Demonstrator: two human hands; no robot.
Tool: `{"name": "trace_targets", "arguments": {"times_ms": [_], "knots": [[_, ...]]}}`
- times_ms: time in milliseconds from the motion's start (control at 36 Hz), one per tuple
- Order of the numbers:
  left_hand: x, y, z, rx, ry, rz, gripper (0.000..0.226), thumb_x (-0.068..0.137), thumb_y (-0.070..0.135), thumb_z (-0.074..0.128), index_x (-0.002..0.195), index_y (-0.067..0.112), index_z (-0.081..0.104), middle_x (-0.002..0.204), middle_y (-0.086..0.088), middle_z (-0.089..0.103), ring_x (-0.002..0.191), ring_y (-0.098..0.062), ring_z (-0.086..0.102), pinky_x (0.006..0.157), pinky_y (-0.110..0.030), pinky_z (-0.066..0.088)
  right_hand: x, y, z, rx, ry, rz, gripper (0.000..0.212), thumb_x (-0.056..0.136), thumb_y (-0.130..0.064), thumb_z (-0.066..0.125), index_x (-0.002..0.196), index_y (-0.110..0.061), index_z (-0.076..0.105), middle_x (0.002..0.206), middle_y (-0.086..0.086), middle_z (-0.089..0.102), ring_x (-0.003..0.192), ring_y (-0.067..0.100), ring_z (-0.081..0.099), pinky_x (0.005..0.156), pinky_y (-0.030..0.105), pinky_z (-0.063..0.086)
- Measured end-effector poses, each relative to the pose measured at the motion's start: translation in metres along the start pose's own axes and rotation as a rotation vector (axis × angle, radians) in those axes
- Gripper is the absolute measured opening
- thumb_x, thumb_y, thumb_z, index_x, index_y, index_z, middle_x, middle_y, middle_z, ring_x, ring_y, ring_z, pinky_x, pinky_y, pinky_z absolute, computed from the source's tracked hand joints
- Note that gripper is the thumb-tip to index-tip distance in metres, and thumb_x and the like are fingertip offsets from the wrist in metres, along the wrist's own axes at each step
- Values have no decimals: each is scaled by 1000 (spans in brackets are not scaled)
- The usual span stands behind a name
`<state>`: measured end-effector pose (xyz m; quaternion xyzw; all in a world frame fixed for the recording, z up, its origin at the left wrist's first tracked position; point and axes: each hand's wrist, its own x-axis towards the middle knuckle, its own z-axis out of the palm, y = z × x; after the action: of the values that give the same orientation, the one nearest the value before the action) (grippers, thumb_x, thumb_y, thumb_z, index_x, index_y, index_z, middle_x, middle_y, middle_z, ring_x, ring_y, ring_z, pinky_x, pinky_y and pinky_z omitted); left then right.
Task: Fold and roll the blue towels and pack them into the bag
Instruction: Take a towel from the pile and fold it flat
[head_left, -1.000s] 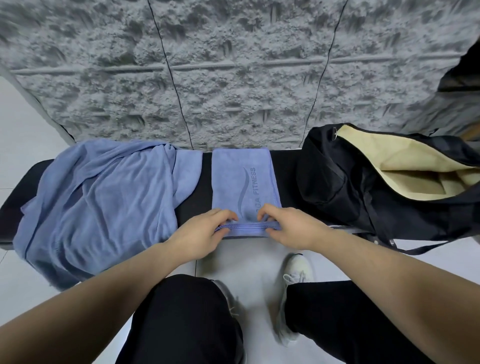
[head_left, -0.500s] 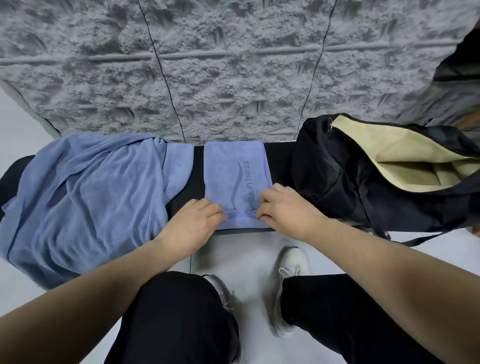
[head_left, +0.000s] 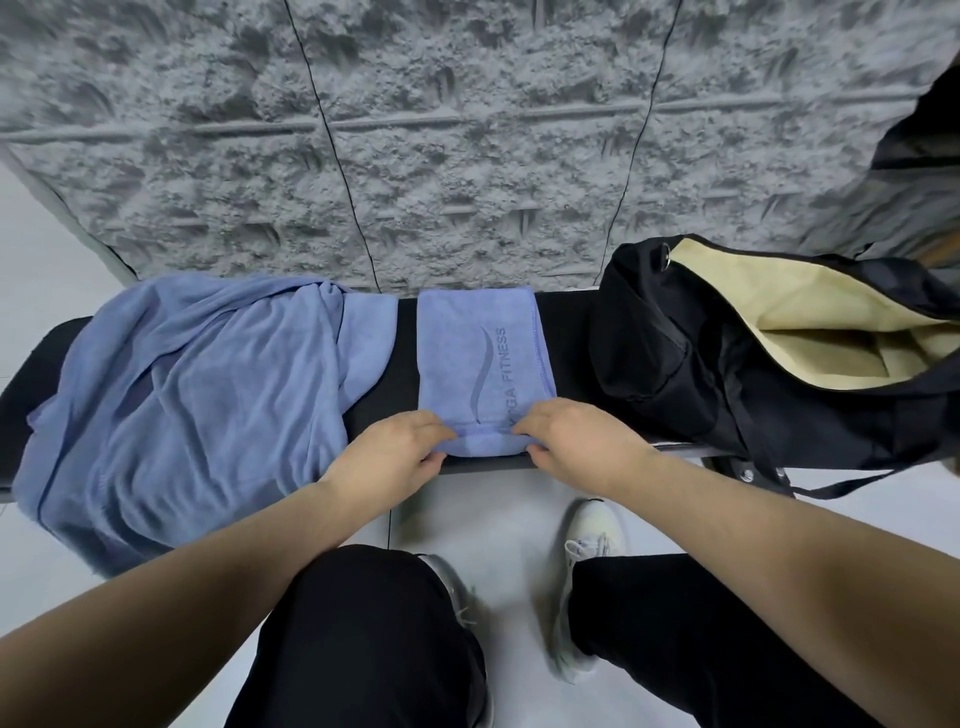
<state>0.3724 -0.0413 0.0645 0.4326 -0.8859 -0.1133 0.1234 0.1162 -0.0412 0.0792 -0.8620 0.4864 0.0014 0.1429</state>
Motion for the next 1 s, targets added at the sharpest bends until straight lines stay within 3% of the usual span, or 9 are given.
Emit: {"name": "trace_targets", "arguments": {"times_ms": [139,222,306,389,528,694,833,917,1000], "knots": [[4,5,-1,-82,-12,-59,15,82,14,54,80,15,69,74,7,63,72,-13,55,76,-29,50,1,1,-7,43,-78,46,26,96,-18,45,114,-18,64,108,-1,58,105,20,52,88,30,42],[6,10,-5,-136,-49,-122,22,83,7,56,63,14,48,60,4,50,60,-13,43,76,-24,41,-1,4,-11,115,-172,86,24,96,-19,44,112,-22,62,104,-4,57,103,23,55,90,37,46],[5,10,-3,-213,-119,-193,12,90,16,53,88,13,64,76,2,63,74,-17,56,73,-21,42,-4,7,-13,172,-214,122,30,96,-21,44,125,-28,50,112,-6,59,102,22,57,89,39,48],[5,13,-3,-267,-133,-264,17,94,19,49,109,22,57,93,11,61,83,-5,55,68,-18,40,-5,11,-14,235,-195,126,24,97,-21,44,119,-31,44,104,-10,56,94,20,57,85,38,49],[10,17,-5,-288,-73,-274,10,95,14,49,96,24,52,94,15,51,79,-9,56,69,-27,47,-1,15,-14,236,-116,146,16,97,-24,50,112,-26,54,116,-5,60,103,18,57,90,36,48],[14,10,0,-209,-41,-301,13,95,18,54,102,19,64,90,18,48,85,-11,52,81,-30,46,-2,16,-10,131,23,118,24,99,-29,53,118,-22,66,115,-3,52,102,14,38,95,32,36],[15,8,6,-193,73,-280,14,92,14,60,102,19,68,91,14,53,83,-18,51,81,-37,45,0,14,-6,-4,74,64,28,101,-23,45,123,-23,63,114,-3,56,103,21,46,89,31,35],[16,10,7,-159,144,-177,17,86,4,65,96,16,70,93,4,60,77,-23,53,74,-42,48,3,10,-3,-55,136,21,28,87,-6,58,111,-19,64,99,1,61,89,26,54,76,35,42],[18,8,7,-81,146,-89,17,82,1,66,92,14,72,89,1,63,72,-22,53,68,-43,51,4,11,5,-152,166,-35,39,59,5,76,89,-18,70,81,-1,58,70,22,55,60,28,34]]}}
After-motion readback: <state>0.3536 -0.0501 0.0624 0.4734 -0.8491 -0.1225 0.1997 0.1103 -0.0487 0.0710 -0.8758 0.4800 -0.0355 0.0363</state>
